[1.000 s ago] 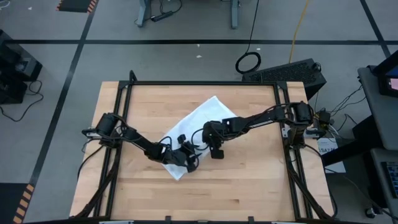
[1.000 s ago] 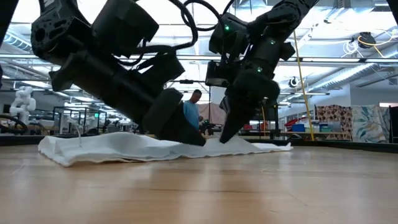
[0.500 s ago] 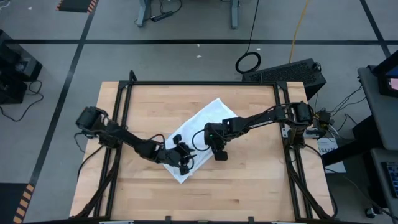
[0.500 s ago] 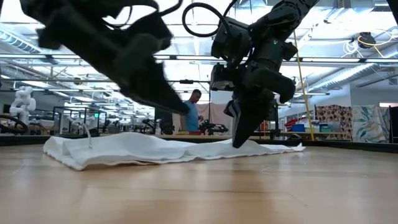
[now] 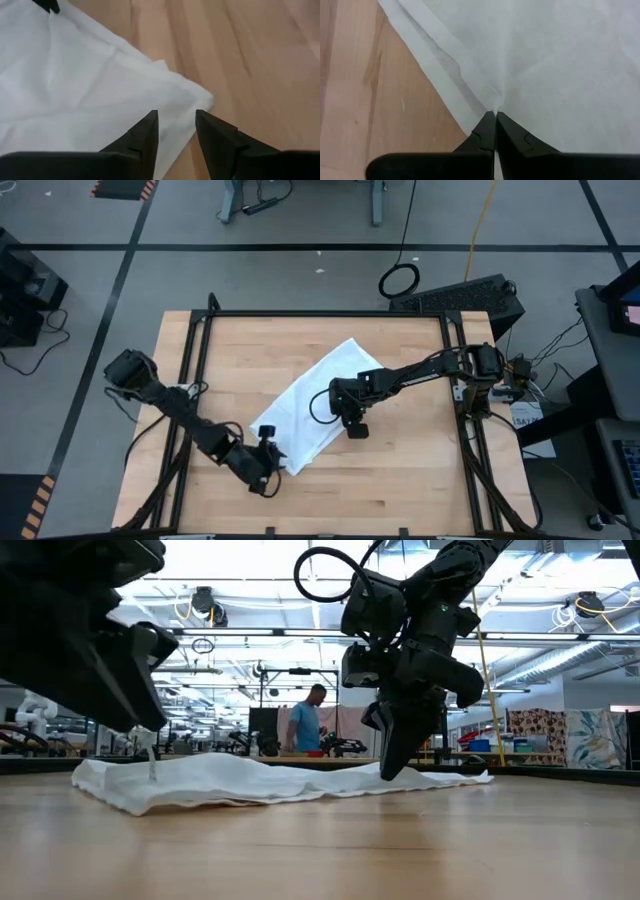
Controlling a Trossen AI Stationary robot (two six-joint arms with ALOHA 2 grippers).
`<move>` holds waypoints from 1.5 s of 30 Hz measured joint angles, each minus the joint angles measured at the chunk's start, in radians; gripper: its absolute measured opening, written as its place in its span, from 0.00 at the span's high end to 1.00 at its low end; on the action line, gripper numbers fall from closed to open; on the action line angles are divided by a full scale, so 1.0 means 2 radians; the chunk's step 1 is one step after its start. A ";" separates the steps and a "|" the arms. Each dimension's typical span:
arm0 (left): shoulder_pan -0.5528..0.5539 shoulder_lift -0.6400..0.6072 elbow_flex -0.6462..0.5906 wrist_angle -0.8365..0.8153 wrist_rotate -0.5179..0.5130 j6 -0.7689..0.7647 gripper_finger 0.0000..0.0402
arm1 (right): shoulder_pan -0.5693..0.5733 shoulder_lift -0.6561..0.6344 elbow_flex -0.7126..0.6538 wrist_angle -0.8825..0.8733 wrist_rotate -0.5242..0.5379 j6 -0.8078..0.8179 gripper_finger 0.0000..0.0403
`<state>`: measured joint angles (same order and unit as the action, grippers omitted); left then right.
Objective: Roll napkin
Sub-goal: Fold the white table napkin
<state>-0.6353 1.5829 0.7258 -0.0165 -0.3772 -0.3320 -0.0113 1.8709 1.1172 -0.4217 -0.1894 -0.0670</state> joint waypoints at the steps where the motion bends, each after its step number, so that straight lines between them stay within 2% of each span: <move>1: -0.002 0.004 0.000 0.008 0.000 0.000 0.65 | 0.000 0.000 0.000 0.000 0.000 0.000 1.00; 5: -0.009 0.030 0.000 -0.026 -0.033 -0.017 0.64 | 0.000 0.000 0.000 -0.014 -0.002 -0.003 1.00; 9: -0.007 0.051 0.000 -0.062 -0.039 -0.046 0.64 | 0.000 0.000 0.000 -0.031 -0.013 -0.006 1.00; 17: -0.008 0.062 -0.008 -0.063 -0.042 -0.053 0.64 | 0.002 0.000 0.000 -0.042 -0.014 -0.014 1.00; 22: -0.014 0.061 -0.010 -0.045 -0.042 -0.040 0.64 | 0.002 0.000 0.000 -0.054 -0.039 -0.015 1.00; 27: -0.016 0.061 -0.009 -0.037 -0.033 -0.036 0.64 | 0.002 0.000 0.000 -0.056 -0.035 -0.015 1.00; 33: -0.026 0.009 -0.010 -0.069 0.014 -0.036 0.69 | 0.002 -0.018 0.000 -0.071 -0.021 -0.010 0.90; 37: -0.031 -0.045 -0.009 -0.079 0.006 -0.035 0.73 | 0.002 -0.045 0.000 -0.083 -0.018 -0.010 0.80; 39: -0.032 -0.066 -0.009 -0.083 0.000 -0.028 0.74 | 0.003 -0.062 0.000 -0.103 0.006 0.000 0.75; 45: -0.033 -0.087 -0.009 -0.102 -0.022 -0.023 0.76 | 0.006 -0.110 -0.034 -0.211 0.143 0.027 0.70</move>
<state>-0.7014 1.4099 0.7071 -0.2196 -0.4213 -0.3781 0.0013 1.6518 1.0491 -0.8432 0.0959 -0.0133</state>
